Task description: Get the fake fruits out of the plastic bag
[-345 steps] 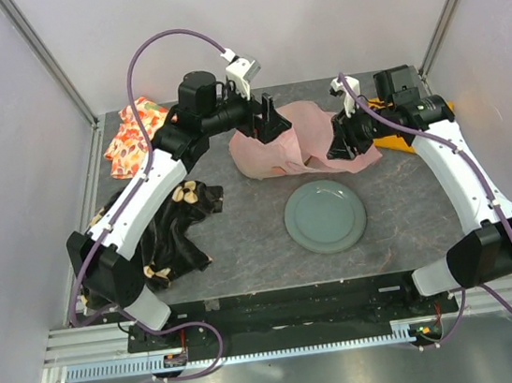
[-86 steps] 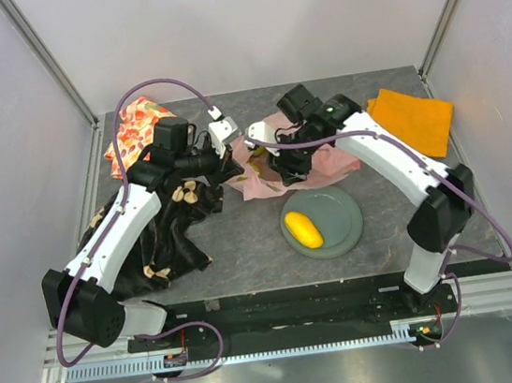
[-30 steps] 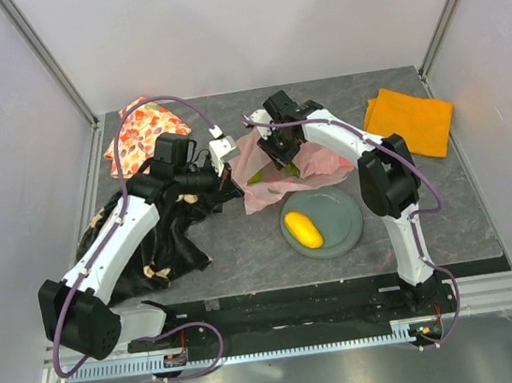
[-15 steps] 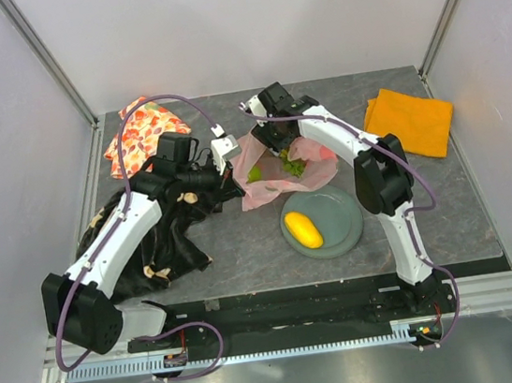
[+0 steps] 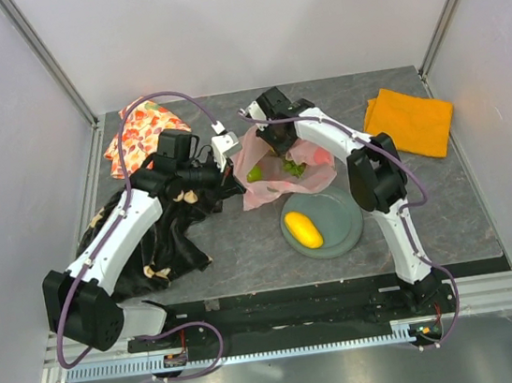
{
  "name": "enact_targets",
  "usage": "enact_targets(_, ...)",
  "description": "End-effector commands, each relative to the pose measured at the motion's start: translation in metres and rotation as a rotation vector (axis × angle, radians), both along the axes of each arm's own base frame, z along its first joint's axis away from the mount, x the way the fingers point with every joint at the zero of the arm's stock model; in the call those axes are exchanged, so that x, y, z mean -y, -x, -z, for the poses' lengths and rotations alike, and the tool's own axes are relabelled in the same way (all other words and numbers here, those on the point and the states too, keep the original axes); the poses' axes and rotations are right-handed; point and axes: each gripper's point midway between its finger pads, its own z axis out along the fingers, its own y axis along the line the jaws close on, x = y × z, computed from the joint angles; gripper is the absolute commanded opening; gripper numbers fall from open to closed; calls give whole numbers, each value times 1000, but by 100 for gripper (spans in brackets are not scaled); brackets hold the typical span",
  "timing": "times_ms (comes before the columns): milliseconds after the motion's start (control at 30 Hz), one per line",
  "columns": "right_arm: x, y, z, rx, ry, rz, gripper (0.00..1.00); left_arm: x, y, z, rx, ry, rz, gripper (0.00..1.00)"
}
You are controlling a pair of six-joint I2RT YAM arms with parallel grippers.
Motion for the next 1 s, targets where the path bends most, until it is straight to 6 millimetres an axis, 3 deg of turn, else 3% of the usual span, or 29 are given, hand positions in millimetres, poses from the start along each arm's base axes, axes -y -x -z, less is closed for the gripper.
enact_targets(0, -7, 20, -97, 85, -130, -72, 2, 8, -12, -28, 76, 62, 16, 2)
enact_targets(33, -14, 32, -107, 64, -178, -118, 2, 9, -13, -29, 78, 64, 13, 2)
enact_targets(67, -13, 43, -130, 79, -211, -141, 2, 10, -15, -30, 83, 68, 12, 2)
enact_targets(100, -10, 59, -129, 29, -217, -161, 2, 10, -17, -29, 81, 67, 6, 2)
enact_targets(167, -14, 88, -148, -10, -278, -231, 3, 12, -21, -34, 86, 78, -4, 2)
enact_targets(233, -5, 115, -143, -92, -279, -255, 4, 14, -26, -38, 85, 87, -15, 2)
enact_targets(267, -5, 129, -154, -96, -308, -294, 5, 14, -28, -39, 88, 90, -21, 2)
enact_targets(333, 4, 152, -142, -164, -292, -325, 6, 15, -35, -47, 100, 101, -48, 2)
enact_targets(500, 37, 183, -131, -227, -203, -378, 6, 16, -49, -60, 146, 108, -87, 2)
enact_targets(600, 62, 204, -146, -216, -180, -478, 7, 16, -54, -66, 166, 107, -94, 2)
enact_targets(633, 71, 215, -163, -158, -179, -532, 8, 17, -55, -69, 174, 110, -91, 2)
enact_targets(700, 89, 242, -163, -162, -142, -618, 9, 18, -58, -70, 179, 109, -93, 2)
enact_targets(733, 101, 255, -176, -65, -95, -723, 10, 18, -58, -69, 178, 107, -92, 2)
enact_targets(767, 113, 270, -161, -92, -57, -752, 10, 18, -59, -68, 179, 105, -90, 2)
enact_targets(833, 137, 283, -160, -7, 63, -835, 10, 18, -60, -68, 178, 105, -92, 2)
enact_targets(867, 149, 297, -142, -60, 105, -876, 9, 19, -59, -67, 175, 105, -88, 2)
enact_targets(967, 166, 315, -124, -47, 184, -994, 7, 18, -58, -68, 177, 107, -90, 2)
